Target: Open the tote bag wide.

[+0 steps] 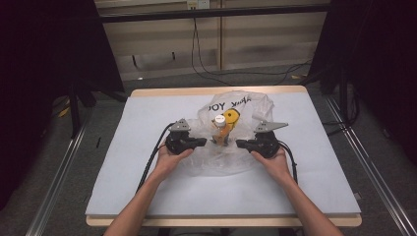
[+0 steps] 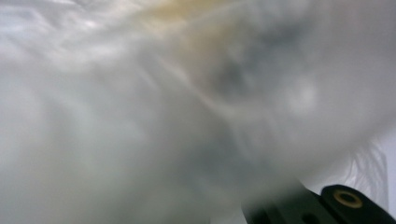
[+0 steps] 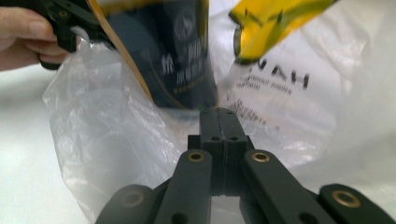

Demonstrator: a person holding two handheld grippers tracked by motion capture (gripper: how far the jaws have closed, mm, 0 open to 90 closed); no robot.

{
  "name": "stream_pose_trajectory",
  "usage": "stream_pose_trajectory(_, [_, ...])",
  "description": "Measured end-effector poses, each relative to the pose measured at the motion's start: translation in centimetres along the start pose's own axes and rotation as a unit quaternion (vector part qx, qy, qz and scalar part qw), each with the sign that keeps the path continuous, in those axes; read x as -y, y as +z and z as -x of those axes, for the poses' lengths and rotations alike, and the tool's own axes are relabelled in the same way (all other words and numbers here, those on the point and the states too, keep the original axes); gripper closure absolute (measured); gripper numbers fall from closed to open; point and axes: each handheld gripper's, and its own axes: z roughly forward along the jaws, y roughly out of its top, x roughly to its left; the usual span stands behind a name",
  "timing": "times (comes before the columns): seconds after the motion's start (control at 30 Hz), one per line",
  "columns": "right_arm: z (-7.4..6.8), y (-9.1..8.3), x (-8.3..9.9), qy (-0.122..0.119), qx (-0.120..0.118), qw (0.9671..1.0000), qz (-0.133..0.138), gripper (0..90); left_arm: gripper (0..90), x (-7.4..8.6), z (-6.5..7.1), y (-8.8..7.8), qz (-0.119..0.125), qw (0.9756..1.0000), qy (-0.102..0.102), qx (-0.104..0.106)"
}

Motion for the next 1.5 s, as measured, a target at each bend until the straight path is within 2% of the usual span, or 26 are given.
stream_pose_trajectory(0.03, [0.0,0.1,0.1,-0.001,0.000,1.0000,-0.009,90.0,90.0,0.3,-0.1,0.0,-0.016,0.9998,0.000,-0.014])
stream_pose_trajectory(0.1, [0.0,0.4,0.3,-0.006,0.000,0.9998,-0.020,90.0,90.0,0.7,-0.4,0.1,-0.026,0.9995,-0.003,-0.017])
stream_pose_trajectory(0.13, [0.1,0.5,0.4,-0.006,0.000,0.9997,-0.024,90.0,90.0,0.9,-0.6,0.2,-0.032,0.9992,-0.002,-0.025])
stream_pose_trajectory(0.2, [0.1,0.6,0.5,-0.004,0.001,0.9996,-0.029,90.0,90.0,1.0,-0.7,0.3,-0.041,0.9988,-0.004,-0.025])
stream_pose_trajectory(0.33, [0.4,1.1,1.3,-0.008,0.004,0.9982,-0.060,90.0,90.0,1.5,-1.1,0.4,-0.055,0.9984,-0.003,-0.013])
stream_pose_trajectory(0.37, [0.5,1.2,1.4,-0.008,0.004,0.9978,-0.066,90.0,90.0,1.9,-1.3,0.3,-0.062,0.9979,-0.013,-0.013])
stream_pose_trajectory(0.4, [0.6,1.4,1.5,-0.009,0.003,0.9972,-0.075,90.0,90.0,2.1,-1.3,0.4,-0.070,0.9974,-0.012,-0.012])
stream_pose_trajectory(0.5, [0.5,1.5,1.5,-0.007,0.004,0.9963,-0.086,90.0,90.0,2.3,-1.4,0.2,-0.071,0.9973,-0.015,-0.013])
stream_pose_trajectory(0.53, [0.5,1.5,1.5,-0.007,0.004,0.9961,-0.088,90.0,90.0,2.3,-1.3,0.1,-0.073,0.9972,-0.009,-0.014])
stream_pose_trajectory(0.6, [0.7,1.1,1.7,-0.004,-0.006,0.9957,-0.093,90.0,90.0,2.3,-1.2,-0.3,-0.084,0.9964,-0.001,-0.017])
stream_pose_trajectory(0.73, [0.7,0.3,1.7,-0.016,0.001,0.9936,-0.112,90.0,90.0,2.6,-0.6,-1.1,-0.098,0.9950,0.013,-0.017])
stream_pose_trajectory(0.77, [0.6,-0.1,1.8,-0.021,0.005,0.9929,-0.117,90.0,90.0,2.8,-0.5,-1.3,-0.096,0.9953,0.007,-0.011])
stream_pose_trajectory(0.83, [0.6,-0.6,1.9,-0.023,0.006,0.9924,-0.121,90.0,90.0,3.0,-0.4,-1.7,-0.099,0.9950,0.005,-0.006])
stream_pose_trajectory(0.9, [0.6,-1.3,2.6,-0.011,0.002,0.9937,-0.112,90.0,90.0,3.5,0.0,-2.3,-0.093,0.9957,0.006,-0.001])
stream_pose_trajectory(0.93, [0.4,-1.4,2.9,-0.011,0.007,0.9948,-0.101,90.0,90.0,3.7,0.1,-2.6,-0.090,0.9959,0.000,0.000])
stream_pose_trajectory(1.1, [0.3,-1.3,2.8,-0.013,0.007,0.9957,-0.091,90.0,90.0,3.9,0.3,-2.8,-0.077,0.9970,0.001,-0.003])
stream_pose_trajectory(1.13, [0.1,-1.6,2.4,-0.011,0.001,0.9973,-0.073,90.0,90.0,3.6,0.4,-3.2,-0.067,0.9978,0.002,0.000])
stream_pose_trajectory(1.17, [0.1,-1.6,2.4,-0.011,0.001,0.9973,-0.073,90.0,90.0,3.6,0.4,-3.2,-0.067,0.9978,0.002,0.000])
stream_pose_trajectory(1.2, [-0.1,-2.1,1.9,-0.011,-0.004,0.9985,-0.053,90.0,90.0,3.3,0.4,-3.5,-0.048,0.9988,-0.003,0.002])
stream_pose_trajectory(1.27, [-0.3,-2.6,1.6,-0.009,-0.003,0.9992,-0.038,90.0,90.0,3.1,0.5,-3.8,-0.034,0.9994,-0.005,0.002])
stream_pose_trajectory(1.3, [-0.3,-2.6,1.6,-0.009,-0.003,0.9992,-0.038,90.0,90.0,3.1,0.5,-3.8,-0.034,0.9994,-0.005,0.002])
stream_pose_trajectory(1.37, [-0.4,-3.5,1.2,-0.004,0.001,0.9998,-0.020,90.0,90.0,2.9,0.8,-4.1,-0.024,0.9997,-0.008,0.002])
stream_pose_trajectory(1.4, [-0.5,-3.7,1.1,-0.002,0.002,0.9999,-0.015,90.0,90.0,2.7,1.1,-4.4,-0.012,0.9999,-0.011,0.004])
stream_pose_trajectory(1.47, [-0.6,-4.0,1.0,-0.003,0.003,0.9999,-0.010,90.0,90.0,2.5,1.2,-4.6,-0.004,0.9999,-0.007,0.008])
stream_pose_trajectory(1.5, [-0.8,-4.7,0.7,-0.002,0.004,1.0000,0.007,90.0,90.0,2.2,1.5,-5.0,0.008,0.9999,-0.007,0.013])
